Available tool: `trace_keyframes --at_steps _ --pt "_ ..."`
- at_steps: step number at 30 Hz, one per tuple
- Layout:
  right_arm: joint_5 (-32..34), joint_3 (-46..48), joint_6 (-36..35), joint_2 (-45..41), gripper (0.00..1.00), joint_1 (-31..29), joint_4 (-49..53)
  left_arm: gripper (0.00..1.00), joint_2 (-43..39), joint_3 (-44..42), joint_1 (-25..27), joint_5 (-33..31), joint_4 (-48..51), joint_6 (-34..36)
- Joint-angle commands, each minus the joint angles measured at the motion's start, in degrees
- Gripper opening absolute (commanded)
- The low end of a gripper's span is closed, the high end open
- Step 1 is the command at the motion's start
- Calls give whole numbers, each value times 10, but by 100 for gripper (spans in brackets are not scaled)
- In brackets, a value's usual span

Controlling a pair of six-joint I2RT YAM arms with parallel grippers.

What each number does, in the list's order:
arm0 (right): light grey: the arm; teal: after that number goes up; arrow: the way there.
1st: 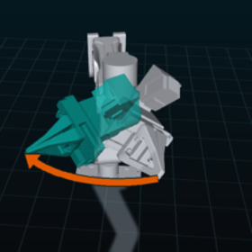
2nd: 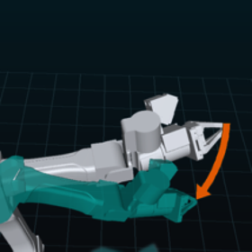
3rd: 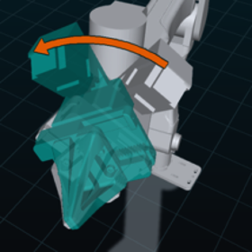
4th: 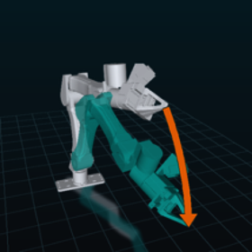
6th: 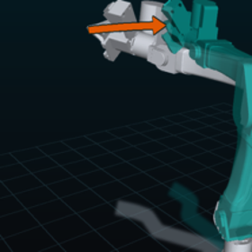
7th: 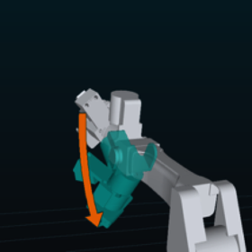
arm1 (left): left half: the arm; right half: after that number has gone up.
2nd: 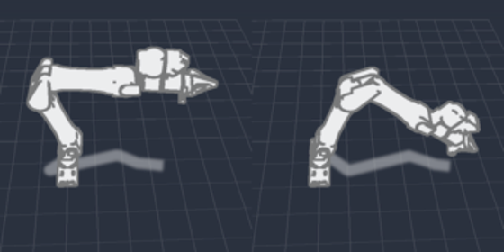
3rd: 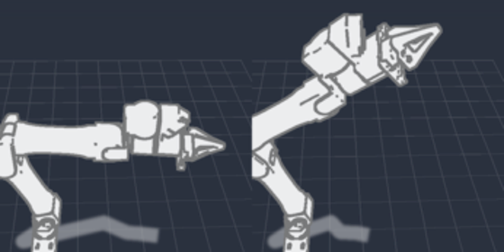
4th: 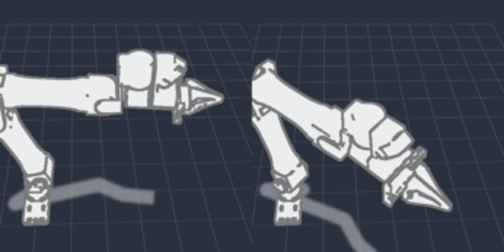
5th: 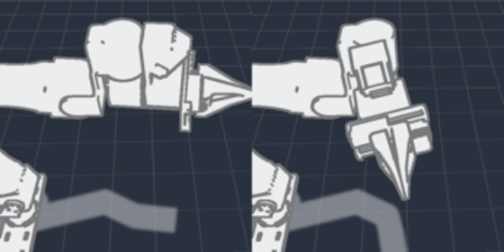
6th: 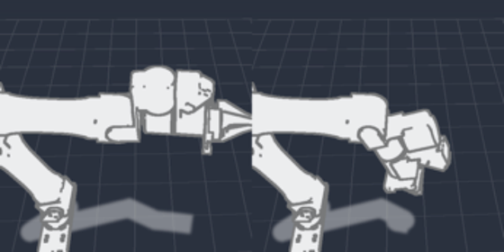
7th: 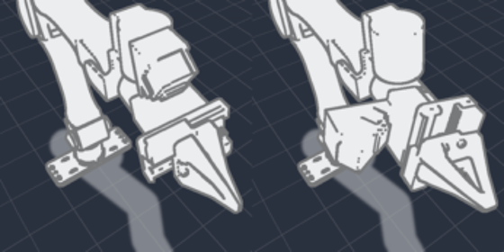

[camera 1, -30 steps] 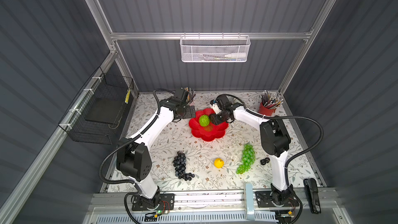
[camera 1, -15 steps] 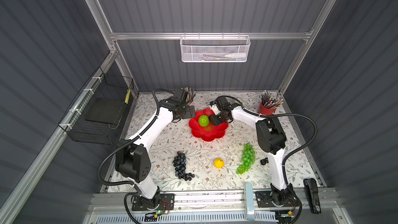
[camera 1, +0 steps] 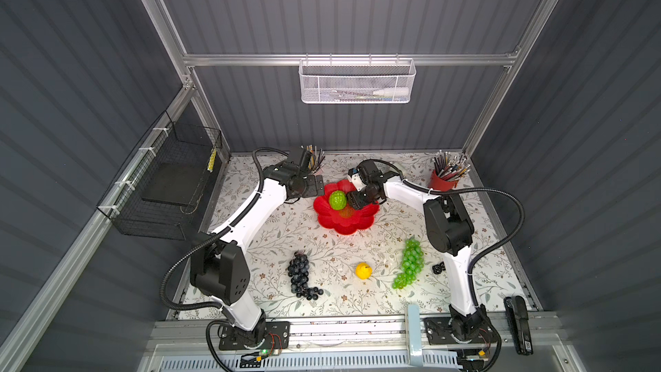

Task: Place and organize the fake fruits in the fruit bowl
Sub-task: 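Withdraw the right gripper from the bowl while the left gripper reaches for the yellow lemon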

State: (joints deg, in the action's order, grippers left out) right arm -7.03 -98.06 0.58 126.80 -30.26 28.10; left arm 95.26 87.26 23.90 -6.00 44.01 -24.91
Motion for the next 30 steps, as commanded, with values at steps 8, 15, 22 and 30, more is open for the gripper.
trace_keyframes --at_steps 8,15,22,30 --pt "16 37 -15 -123 77 -4 16 100 3 -18 -3 52 -30 -10" --pt "44 103 -23 -208 78 -30 20 99 37 -20 7 114 -41 -24" --pt "43 274 51 -339 79 -40 -34 97 62 -15 111 179 62 48" --pt "104 405 117 -421 82 -28 -72 97 80 -46 267 214 78 55"
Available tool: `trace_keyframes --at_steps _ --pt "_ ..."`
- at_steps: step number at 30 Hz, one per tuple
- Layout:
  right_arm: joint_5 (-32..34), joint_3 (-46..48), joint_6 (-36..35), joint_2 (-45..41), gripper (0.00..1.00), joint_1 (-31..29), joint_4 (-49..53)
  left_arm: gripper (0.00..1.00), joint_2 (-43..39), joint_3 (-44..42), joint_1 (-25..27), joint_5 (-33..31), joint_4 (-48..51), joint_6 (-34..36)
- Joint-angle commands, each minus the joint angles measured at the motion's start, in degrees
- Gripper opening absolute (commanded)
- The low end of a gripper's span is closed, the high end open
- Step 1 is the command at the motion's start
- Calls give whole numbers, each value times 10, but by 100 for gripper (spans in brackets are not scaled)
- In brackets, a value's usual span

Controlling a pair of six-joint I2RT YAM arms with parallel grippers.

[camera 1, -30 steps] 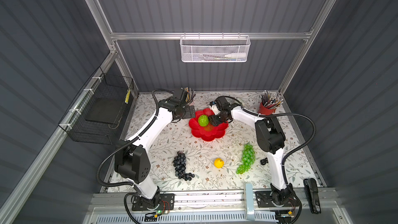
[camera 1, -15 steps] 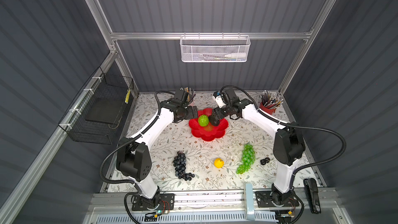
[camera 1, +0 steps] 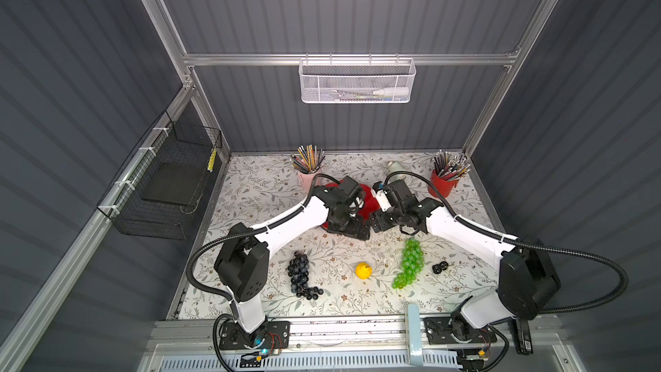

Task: Place and organize the fake fruits in the fruit bowl
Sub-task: 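Withdraw the right gripper from the bowl while the left gripper reaches for the yellow lemon, then grasp the small yellow lemon with the left gripper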

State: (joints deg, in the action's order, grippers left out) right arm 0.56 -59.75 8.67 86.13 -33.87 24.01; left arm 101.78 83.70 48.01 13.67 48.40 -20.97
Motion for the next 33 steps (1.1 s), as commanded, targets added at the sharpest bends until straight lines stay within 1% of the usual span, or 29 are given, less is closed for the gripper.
trace_keyframes --at_steps 1,2,4,6,10,14,23,27,30,31,33 --pt "31 28 40 -17 82 13 -36 97 23 -7 43 7 39 17" --pt "33 31 43 -18 82 18 -38 97 31 -2 54 -5 45 20" --pt "37 34 45 -19 83 30 -38 97 44 7 80 -48 55 21" --pt "45 36 45 -22 84 42 -35 96 53 6 90 -62 59 16" --pt "43 53 54 -42 84 72 -38 95 66 -3 110 -56 49 12" --pt "26 62 64 -55 84 99 -40 91 80 -13 125 -57 43 8" --pt "15 67 76 -51 84 109 -48 79 106 -20 128 -90 29 4" --pt "14 69 75 -46 84 109 -48 69 116 -21 128 -94 19 1" --pt "15 73 73 -44 84 109 -51 67 117 -21 129 -93 21 1" --pt "15 73 73 -42 84 109 -52 65 115 -43 128 -94 20 1" --pt "13 72 73 -40 84 108 -52 60 109 -49 128 -101 21 0"
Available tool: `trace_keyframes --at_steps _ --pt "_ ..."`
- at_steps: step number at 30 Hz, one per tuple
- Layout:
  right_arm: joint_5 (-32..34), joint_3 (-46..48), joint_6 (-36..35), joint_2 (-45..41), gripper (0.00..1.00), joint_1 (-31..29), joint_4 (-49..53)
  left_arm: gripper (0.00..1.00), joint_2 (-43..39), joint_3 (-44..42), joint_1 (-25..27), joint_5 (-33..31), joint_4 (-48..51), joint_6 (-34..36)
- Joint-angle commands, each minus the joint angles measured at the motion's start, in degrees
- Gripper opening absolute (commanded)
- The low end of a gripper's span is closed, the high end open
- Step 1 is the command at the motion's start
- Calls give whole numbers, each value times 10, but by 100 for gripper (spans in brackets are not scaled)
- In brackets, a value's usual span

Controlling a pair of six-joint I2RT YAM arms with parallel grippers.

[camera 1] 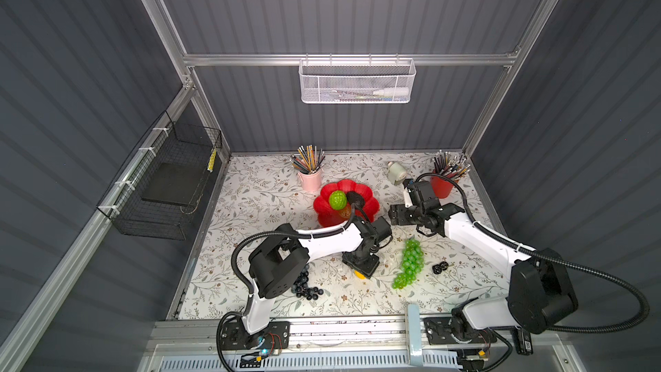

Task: Place and organize the fake fruits in the fruit bowl
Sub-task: 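Grasp the small yellow lemon with the left gripper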

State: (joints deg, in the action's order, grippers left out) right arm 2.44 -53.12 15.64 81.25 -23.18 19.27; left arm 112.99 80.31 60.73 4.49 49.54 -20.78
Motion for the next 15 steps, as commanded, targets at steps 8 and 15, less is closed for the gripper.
trace_keyframes --at_steps 8,15 --pt "-9 1 2 7 84 2 -4 44 -45 -33 0 -10 7 -12" --pt "-11 -4 -3 -3 84 2 3 43 -127 -4 -51 4 38 -16"
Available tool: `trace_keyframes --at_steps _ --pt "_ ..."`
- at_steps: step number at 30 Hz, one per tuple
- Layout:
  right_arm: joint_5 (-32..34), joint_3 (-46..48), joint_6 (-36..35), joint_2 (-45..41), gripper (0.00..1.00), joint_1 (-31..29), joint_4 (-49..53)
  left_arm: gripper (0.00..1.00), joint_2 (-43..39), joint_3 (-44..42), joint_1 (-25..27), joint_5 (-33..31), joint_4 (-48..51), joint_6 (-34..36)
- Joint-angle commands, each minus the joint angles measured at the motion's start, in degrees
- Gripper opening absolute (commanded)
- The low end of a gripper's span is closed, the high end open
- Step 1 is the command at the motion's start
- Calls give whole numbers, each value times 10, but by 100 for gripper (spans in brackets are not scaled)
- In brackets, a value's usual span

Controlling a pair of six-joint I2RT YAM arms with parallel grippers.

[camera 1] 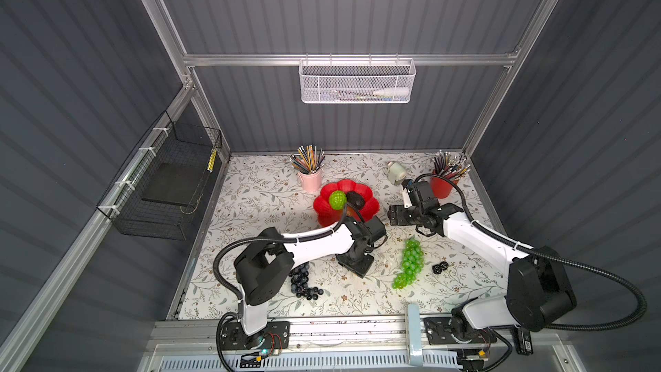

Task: Place and organize the fake fruits in the fruit bowl
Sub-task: 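Grasp the small yellow lemon with the left gripper, then lower the lemon into the red bowl and release while the right moves toward green grapes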

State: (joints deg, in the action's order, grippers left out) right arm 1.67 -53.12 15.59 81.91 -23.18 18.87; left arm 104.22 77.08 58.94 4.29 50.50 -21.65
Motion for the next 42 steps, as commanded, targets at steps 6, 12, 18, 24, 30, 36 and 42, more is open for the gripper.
trace_keyframes --at_steps 6,12,18,24,30,36,42 --pt "-9 -12 -6 -16 84 2 10 43 -28 136 -148 -16 56 16" --pt "-23 -25 -11 -5 84 2 14 42 61 226 -211 -23 55 25" --pt "-38 -32 -11 3 84 1 14 43 141 271 -237 -13 41 21" --pt "-51 -28 -13 4 83 1 12 44 180 276 -236 5 19 5" --pt "-57 -22 -9 13 83 1 1 46 194 258 -234 17 -16 -21" --pt "-59 -30 -13 21 83 1 0 47 227 282 -226 9 -28 -26" --pt "-56 -37 -25 18 83 1 17 49 255 305 -225 7 -32 -34"
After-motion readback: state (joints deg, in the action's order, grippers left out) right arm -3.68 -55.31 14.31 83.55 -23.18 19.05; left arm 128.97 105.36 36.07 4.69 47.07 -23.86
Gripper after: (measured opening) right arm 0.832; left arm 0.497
